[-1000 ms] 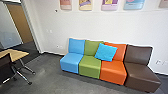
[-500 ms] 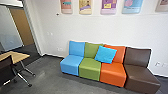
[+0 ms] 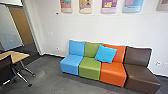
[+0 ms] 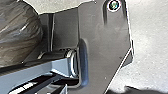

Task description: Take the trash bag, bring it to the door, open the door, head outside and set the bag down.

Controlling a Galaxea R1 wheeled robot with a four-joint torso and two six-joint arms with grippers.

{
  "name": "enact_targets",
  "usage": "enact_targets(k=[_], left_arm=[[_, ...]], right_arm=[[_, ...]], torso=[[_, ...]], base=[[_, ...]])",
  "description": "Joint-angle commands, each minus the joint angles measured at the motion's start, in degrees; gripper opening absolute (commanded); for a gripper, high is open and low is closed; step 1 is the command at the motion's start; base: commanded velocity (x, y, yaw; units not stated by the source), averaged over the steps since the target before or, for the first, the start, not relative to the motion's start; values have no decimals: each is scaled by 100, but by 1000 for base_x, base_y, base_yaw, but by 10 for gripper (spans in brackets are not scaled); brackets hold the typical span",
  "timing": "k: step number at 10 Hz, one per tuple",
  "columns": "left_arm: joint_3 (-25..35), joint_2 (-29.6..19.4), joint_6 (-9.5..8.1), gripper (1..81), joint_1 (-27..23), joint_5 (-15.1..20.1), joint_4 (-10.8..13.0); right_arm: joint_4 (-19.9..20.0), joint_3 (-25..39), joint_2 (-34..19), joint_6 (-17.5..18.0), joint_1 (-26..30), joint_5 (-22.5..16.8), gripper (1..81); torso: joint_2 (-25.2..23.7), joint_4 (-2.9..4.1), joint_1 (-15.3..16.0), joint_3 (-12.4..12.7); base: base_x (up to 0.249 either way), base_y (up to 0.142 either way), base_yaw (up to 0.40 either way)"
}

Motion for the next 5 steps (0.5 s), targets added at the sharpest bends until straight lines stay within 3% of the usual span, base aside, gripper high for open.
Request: enact_targets(k=[1,4,5], left_arm=[[0,57,35,10,-361,408,31],[0,30,35,10,-361,399,31],[-9,30,35,10,-361,390,31]], right_arm=[[-40,-71,52,-19,267,-327,811],[-40,-98,96,-37,258,-327,811],[-40,-98,105,-46,258,-327,811]], torso=[[0,0,0,397],[2,0,0,805],[2,0,-5,513]], base=[[0,0,0],[0,0,0],[0,0,0]])
